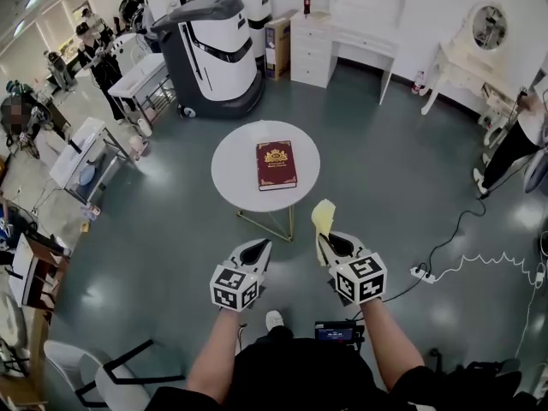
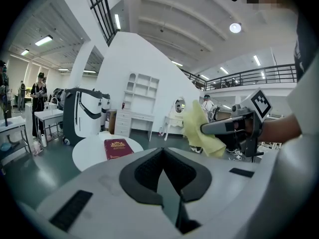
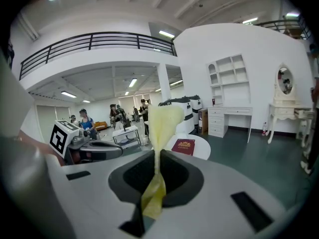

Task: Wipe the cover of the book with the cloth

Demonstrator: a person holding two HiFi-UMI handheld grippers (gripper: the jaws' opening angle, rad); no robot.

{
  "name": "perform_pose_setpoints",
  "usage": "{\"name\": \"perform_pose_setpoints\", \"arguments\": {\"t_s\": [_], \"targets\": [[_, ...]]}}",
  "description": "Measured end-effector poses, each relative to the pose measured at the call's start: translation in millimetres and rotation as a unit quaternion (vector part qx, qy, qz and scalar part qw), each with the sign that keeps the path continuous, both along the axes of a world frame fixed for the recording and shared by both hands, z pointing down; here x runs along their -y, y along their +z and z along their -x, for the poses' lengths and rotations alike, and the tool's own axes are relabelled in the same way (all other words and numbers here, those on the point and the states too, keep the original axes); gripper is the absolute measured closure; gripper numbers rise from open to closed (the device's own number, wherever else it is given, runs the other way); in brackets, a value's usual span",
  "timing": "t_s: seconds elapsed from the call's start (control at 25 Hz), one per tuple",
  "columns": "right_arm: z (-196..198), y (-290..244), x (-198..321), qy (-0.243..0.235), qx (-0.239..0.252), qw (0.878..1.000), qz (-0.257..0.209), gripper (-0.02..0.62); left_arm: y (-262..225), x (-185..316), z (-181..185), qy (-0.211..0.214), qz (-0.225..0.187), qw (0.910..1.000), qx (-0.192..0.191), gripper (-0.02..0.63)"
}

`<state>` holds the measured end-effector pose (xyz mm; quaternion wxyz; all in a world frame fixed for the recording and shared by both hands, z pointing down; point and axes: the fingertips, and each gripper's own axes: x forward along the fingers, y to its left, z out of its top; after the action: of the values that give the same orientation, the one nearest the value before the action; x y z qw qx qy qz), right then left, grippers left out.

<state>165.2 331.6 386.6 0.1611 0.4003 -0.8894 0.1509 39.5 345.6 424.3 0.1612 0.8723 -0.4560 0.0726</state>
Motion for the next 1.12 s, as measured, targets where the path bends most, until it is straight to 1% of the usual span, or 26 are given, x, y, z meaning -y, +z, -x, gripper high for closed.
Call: {"name": "perform_pose_setpoints", "arguments": {"t_s": [0.28, 0.52, 0.64, 0.88, 1.12], "targets": [[45, 0, 29, 0.033, -0.001, 0.999, 0.002, 0.517, 6, 32, 46, 0.03, 0.006, 0.9995, -0.004, 0.596], [70, -4, 49, 0.035, -0.009, 0.999, -0.002, 0.517, 5, 48, 69, 0.038, 0.004, 0.9992, -0.009, 0.595], [82, -4, 62, 0.033, -0.006, 0.999, -0.002, 0.517, 7, 58, 79, 0.033, 0.005, 0.9993, -0.014, 0.596], [92, 7, 87, 0.022, -0.008, 1.0, 0.006, 0.517, 16, 84, 85, 0.026, 0.012, 0.9995, -0.017, 0.596], [96, 13, 134, 0.005, -0.003, 1.0, 0.011, 0.517, 18, 123, 82, 0.014, 0.017, 0.9997, -0.012, 0.595]]}}
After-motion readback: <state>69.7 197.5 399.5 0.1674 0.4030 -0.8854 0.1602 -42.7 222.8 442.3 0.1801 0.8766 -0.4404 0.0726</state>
